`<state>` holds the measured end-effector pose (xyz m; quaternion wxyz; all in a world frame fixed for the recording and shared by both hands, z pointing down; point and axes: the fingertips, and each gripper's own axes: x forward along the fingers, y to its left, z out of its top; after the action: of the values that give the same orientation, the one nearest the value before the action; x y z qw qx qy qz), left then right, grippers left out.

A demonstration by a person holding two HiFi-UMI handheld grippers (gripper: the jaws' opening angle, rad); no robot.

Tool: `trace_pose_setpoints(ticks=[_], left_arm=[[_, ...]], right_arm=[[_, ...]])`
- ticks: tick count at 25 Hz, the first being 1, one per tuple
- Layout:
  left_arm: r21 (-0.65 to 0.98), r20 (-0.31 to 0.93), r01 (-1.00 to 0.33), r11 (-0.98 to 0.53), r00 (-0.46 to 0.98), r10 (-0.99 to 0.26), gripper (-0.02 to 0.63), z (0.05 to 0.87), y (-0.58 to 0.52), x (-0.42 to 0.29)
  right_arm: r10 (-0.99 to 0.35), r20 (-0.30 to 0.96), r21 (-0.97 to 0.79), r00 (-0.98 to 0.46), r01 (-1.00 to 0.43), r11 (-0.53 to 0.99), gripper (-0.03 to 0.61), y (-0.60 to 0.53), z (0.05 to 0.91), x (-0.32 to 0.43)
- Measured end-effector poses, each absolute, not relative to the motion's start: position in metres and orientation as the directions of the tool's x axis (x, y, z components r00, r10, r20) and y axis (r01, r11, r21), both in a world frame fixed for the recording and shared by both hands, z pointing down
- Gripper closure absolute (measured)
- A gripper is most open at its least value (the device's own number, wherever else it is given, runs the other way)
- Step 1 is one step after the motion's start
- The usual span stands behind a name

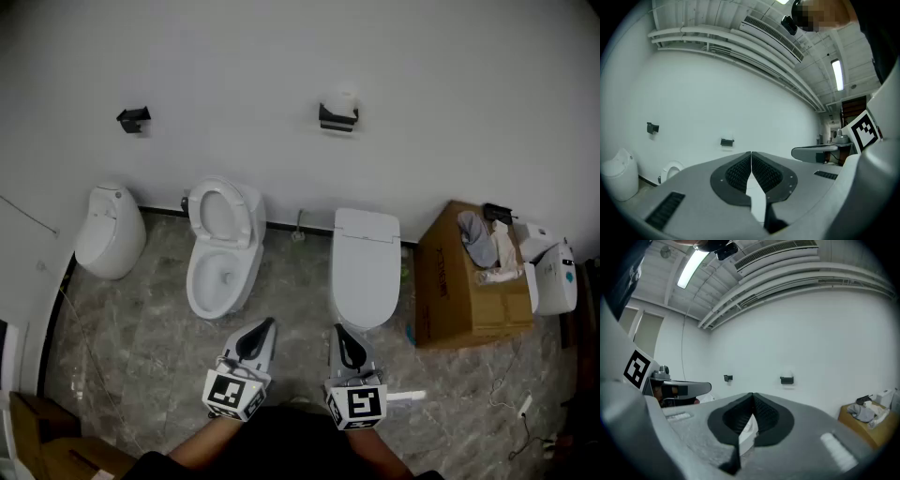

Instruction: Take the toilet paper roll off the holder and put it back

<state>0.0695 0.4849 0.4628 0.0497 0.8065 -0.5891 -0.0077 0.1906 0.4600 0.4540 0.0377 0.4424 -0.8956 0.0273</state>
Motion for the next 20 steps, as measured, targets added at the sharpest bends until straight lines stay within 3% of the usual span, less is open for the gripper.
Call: trace_pose_setpoints(ticks=[10, 20], left_arm=[[0.121, 0.073, -0.96, -0.253, 0.263, -0.962, 0.597, 0.475, 0.47, 0.069], [0.153, 0.073, -0.938, -0.311, 0.325, -0.943, 0.597, 0.496, 0.366, 0.042]], right_arm=[[-0.782, 0.101, -0.032, -0.615, -0.788, 0.615, 0.58, 0.445, 0.473, 0.21], [-0.794, 0.144, -0.028, -0.59, -0.805, 0.593, 0.58, 0.351, 0.495, 0.18]])
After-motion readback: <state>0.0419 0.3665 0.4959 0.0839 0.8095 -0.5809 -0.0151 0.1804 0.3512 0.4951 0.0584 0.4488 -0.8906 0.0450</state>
